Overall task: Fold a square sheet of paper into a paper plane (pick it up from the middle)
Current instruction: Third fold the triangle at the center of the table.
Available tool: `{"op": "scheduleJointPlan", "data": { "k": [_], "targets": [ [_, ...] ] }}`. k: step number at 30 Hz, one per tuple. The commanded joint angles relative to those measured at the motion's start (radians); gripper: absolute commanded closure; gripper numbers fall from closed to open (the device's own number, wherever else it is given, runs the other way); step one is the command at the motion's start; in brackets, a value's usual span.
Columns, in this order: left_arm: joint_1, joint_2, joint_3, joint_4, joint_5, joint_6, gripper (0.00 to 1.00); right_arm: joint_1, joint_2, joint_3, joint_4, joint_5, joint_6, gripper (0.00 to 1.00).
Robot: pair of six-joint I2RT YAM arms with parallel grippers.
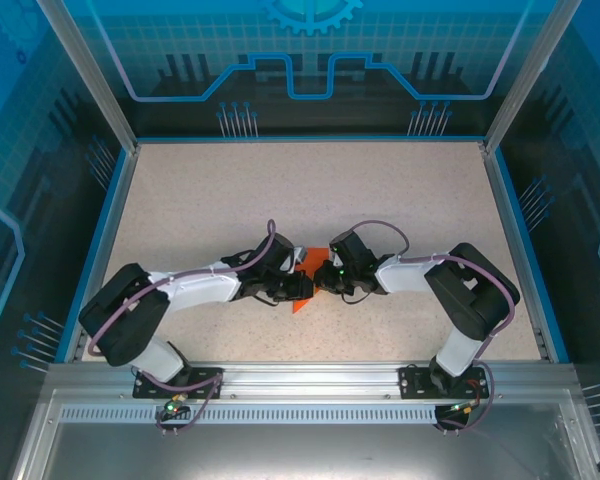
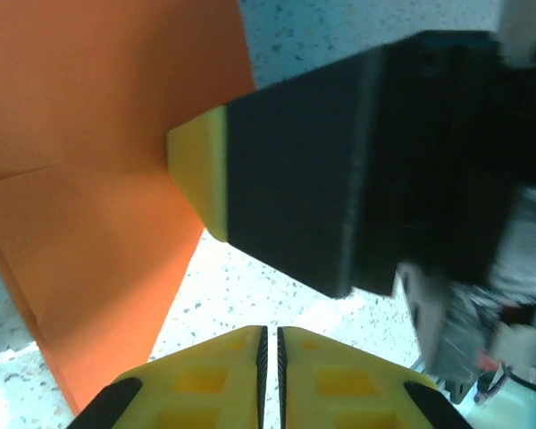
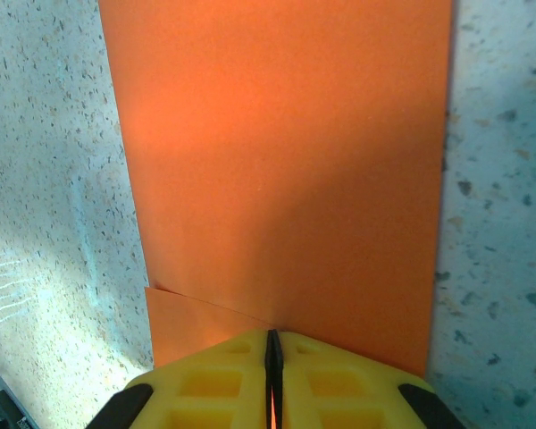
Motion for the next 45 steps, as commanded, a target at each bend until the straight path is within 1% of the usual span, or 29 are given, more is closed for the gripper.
{"op": "scheduleJointPlan", "data": {
  "k": [1,9,14,18,21,27,36,42,45],
  "targets": [
    [0.011,0.049,-0.001,0.036,0.059,-0.044,0.87,0.018,0.036,-0.014,-0.072,0.043,0.001,0.89],
    [0.012,0.149,0.011,0.034,0.043,-0.046,0.9,0.016,0.043,-0.003,-0.083,0.044,-0.001,0.89],
    [0.012,0.174,0.006,-0.028,-0.01,-0.022,0.91,0.018,0.041,0.001,-0.092,0.046,-0.004,0.89],
    [0.012,0.15,-0.023,0.004,0.009,-0.039,0.91,0.016,0.039,0.003,-0.106,0.055,-0.009,0.89],
    [0.012,0.099,-0.044,0.011,0.009,-0.036,0.9,0.018,0.039,0.003,-0.107,0.056,-0.01,0.89],
    [0.012,0.026,-0.069,-0.016,-0.01,-0.034,0.88,0.018,0.038,0.004,-0.11,0.055,-0.013,0.89],
    [0.012,0.084,-0.107,-0.032,-0.037,-0.035,0.89,0.018,0.033,-0.002,-0.118,0.061,-0.015,0.89],
    [0.012,0.039,-0.161,-0.063,-0.054,-0.03,0.89,0.018,0.033,0.002,-0.127,0.063,-0.018,0.89],
    [0.011,0.022,-0.171,-0.074,-0.043,-0.018,0.89,0.018,0.03,0.007,-0.13,0.063,-0.018,0.89]
  ]
}}
